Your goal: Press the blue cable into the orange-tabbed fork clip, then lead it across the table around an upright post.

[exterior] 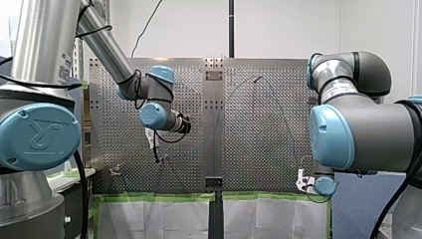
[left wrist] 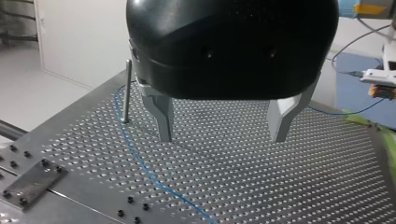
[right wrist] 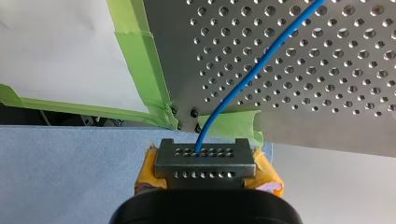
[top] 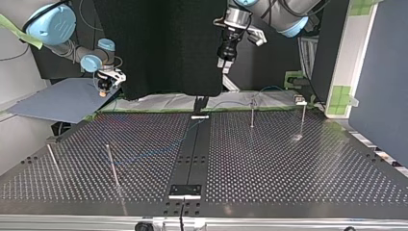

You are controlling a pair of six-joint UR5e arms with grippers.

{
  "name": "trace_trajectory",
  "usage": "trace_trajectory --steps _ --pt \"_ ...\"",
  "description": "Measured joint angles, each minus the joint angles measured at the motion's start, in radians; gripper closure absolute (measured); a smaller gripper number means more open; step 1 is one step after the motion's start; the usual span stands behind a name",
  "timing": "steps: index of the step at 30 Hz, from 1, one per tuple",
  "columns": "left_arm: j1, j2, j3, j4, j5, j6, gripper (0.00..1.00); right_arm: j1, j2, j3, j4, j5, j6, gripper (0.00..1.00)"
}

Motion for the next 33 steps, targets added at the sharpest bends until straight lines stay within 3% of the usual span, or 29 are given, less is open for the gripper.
trace_trajectory --steps 8,24,33 --pt "0.017 0.0 0.0 0.071 0.001 0.013 0.01 0.0 0.0 -0.001 0.0 0.0 0.0 1.0" --pt "0.048 0.0 -0.002 0.086 -0.012 0.055 0.01 0.0 0.0 -0.001 0.014 -0.008 0.004 1.0" --pt "0.072 -0.002 -0.059 0.144 -0.024 0.048 0.01 -0.003 -0.001 -0.001 0.017 -0.014 0.0 1.0"
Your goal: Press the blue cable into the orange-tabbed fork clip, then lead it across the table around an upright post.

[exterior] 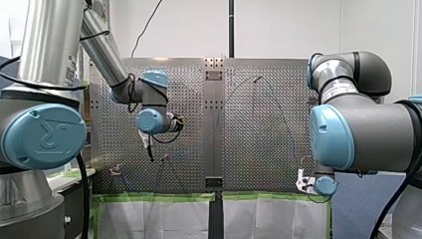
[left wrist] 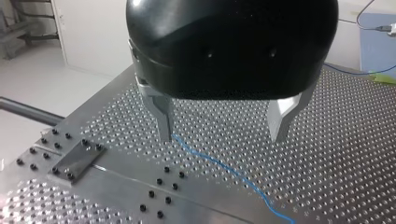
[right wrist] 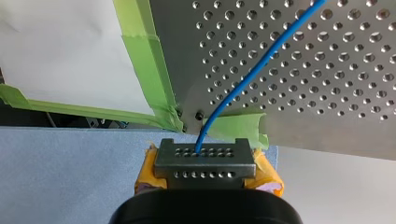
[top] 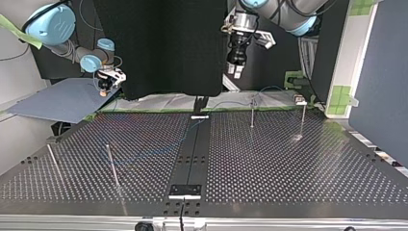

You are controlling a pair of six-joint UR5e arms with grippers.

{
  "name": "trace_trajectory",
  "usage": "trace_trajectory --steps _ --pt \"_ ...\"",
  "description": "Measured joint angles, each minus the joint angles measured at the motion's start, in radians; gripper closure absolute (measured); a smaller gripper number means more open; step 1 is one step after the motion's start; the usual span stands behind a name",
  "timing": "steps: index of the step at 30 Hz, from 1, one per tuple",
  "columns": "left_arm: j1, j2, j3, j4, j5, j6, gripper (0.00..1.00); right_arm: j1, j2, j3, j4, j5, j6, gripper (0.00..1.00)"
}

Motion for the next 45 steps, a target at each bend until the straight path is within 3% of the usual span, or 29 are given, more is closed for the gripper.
trace_trajectory --steps 9,45 --pt "0.023 -0.001 -0.022 0.065 0.017 -0.003 0.01 0.0 0.0 0.0 0.004 0.0 0.0 1.0" --pt "0.027 0.001 -0.022 0.068 0.024 -0.002 0.01 0.003 0.001 0.0 0.004 0.0 -0.002 1.0"
